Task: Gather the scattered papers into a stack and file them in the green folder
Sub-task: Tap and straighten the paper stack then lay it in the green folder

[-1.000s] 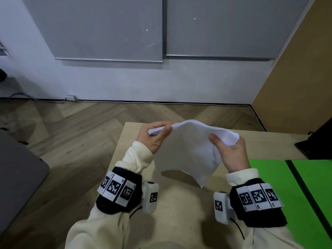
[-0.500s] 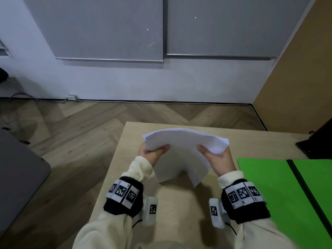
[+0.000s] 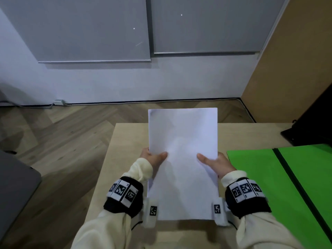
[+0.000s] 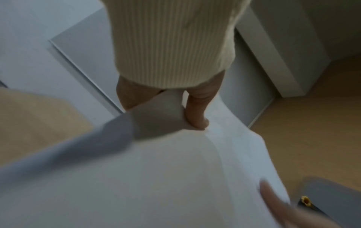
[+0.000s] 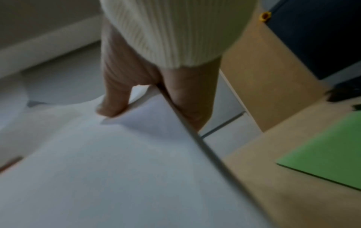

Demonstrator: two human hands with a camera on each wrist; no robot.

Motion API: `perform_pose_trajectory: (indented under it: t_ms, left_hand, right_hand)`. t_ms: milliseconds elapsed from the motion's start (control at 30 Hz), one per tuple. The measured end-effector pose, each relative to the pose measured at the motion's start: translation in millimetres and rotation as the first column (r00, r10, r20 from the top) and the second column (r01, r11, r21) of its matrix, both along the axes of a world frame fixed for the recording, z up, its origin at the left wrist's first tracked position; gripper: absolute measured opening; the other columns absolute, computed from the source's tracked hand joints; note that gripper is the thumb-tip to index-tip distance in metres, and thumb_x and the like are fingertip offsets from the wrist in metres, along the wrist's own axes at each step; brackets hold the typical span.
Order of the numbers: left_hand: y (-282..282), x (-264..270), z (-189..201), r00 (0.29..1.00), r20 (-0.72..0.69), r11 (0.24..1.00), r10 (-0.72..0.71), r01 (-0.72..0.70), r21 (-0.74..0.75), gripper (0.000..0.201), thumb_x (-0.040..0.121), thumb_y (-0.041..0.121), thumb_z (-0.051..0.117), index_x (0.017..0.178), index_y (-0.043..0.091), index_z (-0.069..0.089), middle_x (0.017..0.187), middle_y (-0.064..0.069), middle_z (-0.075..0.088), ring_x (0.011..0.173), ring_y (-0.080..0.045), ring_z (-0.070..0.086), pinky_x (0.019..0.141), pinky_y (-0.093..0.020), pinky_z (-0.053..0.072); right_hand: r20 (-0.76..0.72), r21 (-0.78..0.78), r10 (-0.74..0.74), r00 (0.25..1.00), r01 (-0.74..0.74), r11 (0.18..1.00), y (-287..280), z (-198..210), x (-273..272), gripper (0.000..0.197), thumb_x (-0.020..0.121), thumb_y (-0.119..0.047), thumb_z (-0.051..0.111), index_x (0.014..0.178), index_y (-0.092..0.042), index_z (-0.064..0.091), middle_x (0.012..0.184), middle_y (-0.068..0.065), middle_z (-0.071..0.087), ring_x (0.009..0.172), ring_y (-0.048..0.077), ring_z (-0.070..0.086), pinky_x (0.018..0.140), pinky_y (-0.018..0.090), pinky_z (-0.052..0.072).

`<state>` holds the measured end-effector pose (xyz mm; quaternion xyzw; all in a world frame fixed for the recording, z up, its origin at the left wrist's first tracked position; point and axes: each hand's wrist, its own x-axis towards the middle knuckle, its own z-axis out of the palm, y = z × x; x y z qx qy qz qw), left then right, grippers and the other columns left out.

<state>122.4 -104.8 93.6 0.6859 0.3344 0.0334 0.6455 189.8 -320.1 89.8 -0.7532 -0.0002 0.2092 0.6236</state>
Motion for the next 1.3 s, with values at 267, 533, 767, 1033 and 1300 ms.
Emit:
perform_pose_trajectory:
  t_ms: [267, 533, 767, 1033, 1300]
  left_hand:
    - [-48.1, 5.7, -29.4, 0.972, -0.226, 0.998, -0.066, 0.058, -0.04, 0.049, 0.083, 0.028, 0.067, 0.114, -0.009, 0.061, 0.106, -0.024, 0.068, 0.098, -0.037, 0.066, 0.091, -0.043, 0.052]
    - [-132.0, 26.2, -63.6, 0.944, -0.314, 0.974, -0.099, 0.028, -0.223, 0.029, 0.09, 0.002, 0.055, 0.062, 0.008, 0.053, 0.058, -0.011, 0.06, 0.029, -0.013, 0.053, 0.038, -0.023, 0.051]
    - [-247.0, 52.3, -69.4, 0.873, -0.424, 0.92, -0.243, 0.069, -0.385, 0.015, 0.074, -0.003, 0.059, 0.064, 0.004, 0.05, 0.062, -0.016, 0.054, 0.05, -0.02, 0.053, 0.043, -0.024, 0.048]
    - [-333.2, 74.8, -94.1, 0.823, -0.53, 0.977, -0.207, 0.206, -0.061, 0.022, 0.085, 0.01, 0.059, 0.107, 0.007, 0.062, 0.121, -0.02, 0.062, 0.113, -0.031, 0.06, 0.099, -0.037, 0.049]
    - [-363.9, 81.3, -88.6, 0.759, -0.644, 0.994, -0.09, 0.113, -0.006, 0.066, 0.086, 0.03, 0.062, 0.14, 0.001, 0.036, 0.143, -0.014, 0.047, 0.13, -0.028, 0.048, 0.109, -0.035, 0.041]
  right_hand:
    - [-0.186, -0.174, -0.088, 0.979, 0.056, 0.983, -59.3, -41.2, -19.8, 0.041, 0.081, -0.017, 0.07, 0.118, -0.005, 0.057, 0.121, 0.011, 0.062, 0.107, 0.021, 0.057, 0.095, 0.03, 0.039]
    - [-0.222, -0.368, -0.167, 0.96, 0.076, 0.927, -162.4, -55.2, 11.0, 0.073, 0.086, -0.02, 0.064, 0.14, 0.011, 0.026, 0.15, 0.022, 0.03, 0.139, 0.032, 0.032, 0.11, 0.034, 0.027]
    - [-0.207, -0.488, -0.314, 0.927, 0.181, 0.854, -292.5, -75.1, 44.3, 0.075, 0.082, -0.02, 0.069, 0.138, 0.012, 0.032, 0.147, 0.023, 0.037, 0.134, 0.036, 0.039, 0.11, 0.041, 0.032]
    - [-0.162, -0.603, -0.482, 0.861, 0.3, 0.739, -393.1, -91.1, 68.5, 0.072, 0.084, -0.014, 0.066, 0.138, 0.015, 0.029, 0.148, 0.027, 0.032, 0.136, 0.038, 0.035, 0.112, 0.04, 0.029]
    - [-0.233, -0.586, -0.449, 0.863, 0.244, 0.773, -411.3, -106.8, 73.6, 0.073, 0.083, -0.016, 0.067, 0.138, 0.014, 0.03, 0.149, 0.026, 0.032, 0.137, 0.037, 0.035, 0.112, 0.039, 0.029]
